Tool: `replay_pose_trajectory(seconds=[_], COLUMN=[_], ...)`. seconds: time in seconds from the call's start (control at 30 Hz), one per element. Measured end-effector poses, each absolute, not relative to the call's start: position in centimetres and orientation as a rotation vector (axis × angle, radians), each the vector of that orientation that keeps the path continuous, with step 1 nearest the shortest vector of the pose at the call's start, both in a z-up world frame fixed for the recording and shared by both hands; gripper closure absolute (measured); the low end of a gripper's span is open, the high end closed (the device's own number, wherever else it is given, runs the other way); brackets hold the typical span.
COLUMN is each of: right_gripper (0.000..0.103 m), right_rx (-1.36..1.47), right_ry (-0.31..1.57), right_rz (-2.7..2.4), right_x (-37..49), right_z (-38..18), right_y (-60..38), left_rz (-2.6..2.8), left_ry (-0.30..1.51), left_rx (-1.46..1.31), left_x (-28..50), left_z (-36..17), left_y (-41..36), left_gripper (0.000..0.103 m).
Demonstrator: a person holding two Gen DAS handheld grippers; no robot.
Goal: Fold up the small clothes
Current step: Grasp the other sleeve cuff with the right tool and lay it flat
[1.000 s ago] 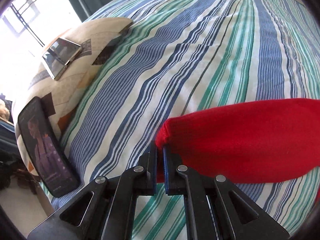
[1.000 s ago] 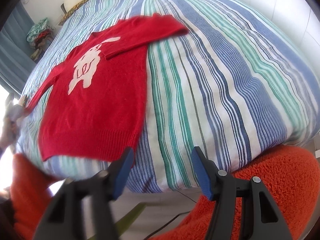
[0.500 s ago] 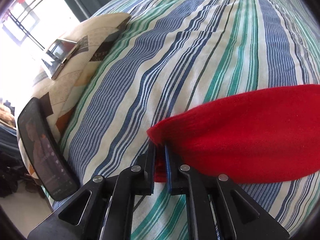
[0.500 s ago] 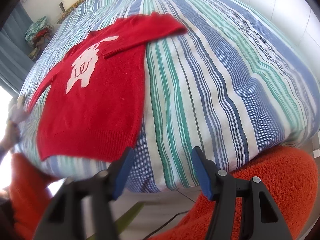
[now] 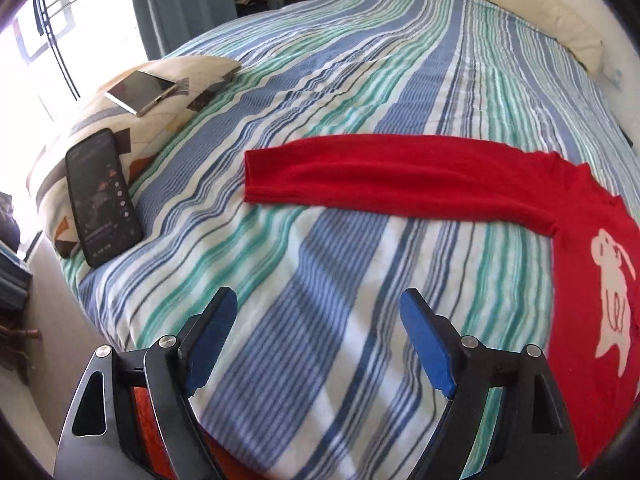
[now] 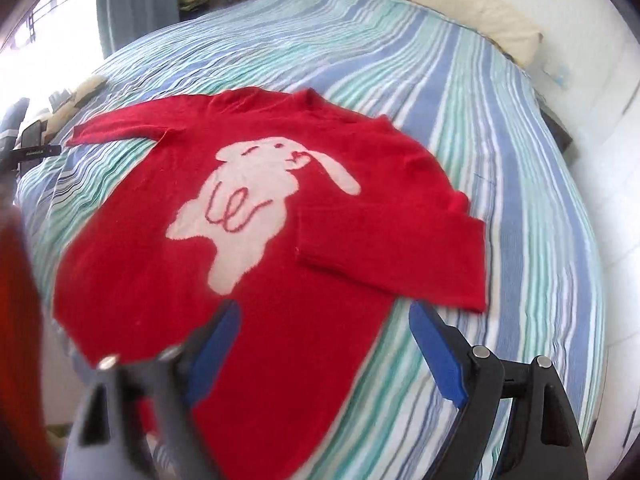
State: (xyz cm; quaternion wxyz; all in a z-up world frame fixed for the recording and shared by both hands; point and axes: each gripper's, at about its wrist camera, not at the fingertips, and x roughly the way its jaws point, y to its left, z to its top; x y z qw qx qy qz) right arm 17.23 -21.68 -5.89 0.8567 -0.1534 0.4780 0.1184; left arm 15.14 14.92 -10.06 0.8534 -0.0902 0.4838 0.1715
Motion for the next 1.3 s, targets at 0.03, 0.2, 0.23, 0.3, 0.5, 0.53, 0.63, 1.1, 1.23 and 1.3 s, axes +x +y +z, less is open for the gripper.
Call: replay_pose_trajectory(seconds=[0.03, 0.2, 0.23, 0.3, 0.5, 0.53, 0.63, 1.1, 1.23, 1.3], right_gripper=[0.018, 0.06, 0.091, 0.094, 0.096, 0.096, 0.096, 0.099, 0.1, 0.1], right_rx=[-0.346, -0.362, -0.306, -0.151, 0.215, 0.263, 0.391, 0.292, 0.263, 0.257], right_ry=[0.997, 1.066, 1.083, 1.016, 0.824, 0.813, 0.834, 0.994, 1.044, 1.043], right_rz=[0.263, 0.263, 0.253, 0.222, -0.111, -0.17, -0.323, -0.598, -0.643, -0.651], right_x=[18.6, 24.0, 24.4, 23.9, 17.3, 15.9, 12.3, 10.6, 10.5, 10.1], right_z=[-7.1, -14.2, -14.5, -12.5, -6.1, -5.9, -7.6, -12.9, -14.9, -15.3], right_y=[-20.4, -18.8, -19.9, -23.4, -41.6, -44.8, -52.5, -58.8, -59.2, -59.5], left_rz=[0.342, 0.299, 0.302, 0.299, 0.272, 0.271, 0.264, 0.28, 0.286, 0.286], left_ry=[1.027, 1.075, 1.074, 1.066, 1.016, 1.015, 1.044, 1.074, 1.072, 1.073], left_rx=[-0.204, -0.127, -0.099, -0.084, -0.159, -0.162, -0.151, -0.041, -0.013, -0.002], left_x=[14.7, 12.7, 12.2, 11.5, 11.3, 11.4, 11.7, 11.2, 11.1, 11.1], left_z=[-10.3, -11.8, -11.9, -11.8, -10.9, -11.0, -11.8, -13.2, -13.4, -13.5], left_y=[14.3, 11.1, 10.8, 10.5, 10.7, 10.5, 9.9, 9.0, 8.8, 8.7], left_gripper=[0.018, 0.018, 0.018, 0.018, 0.018, 0.018, 0.018, 0.018, 0.018, 0.018])
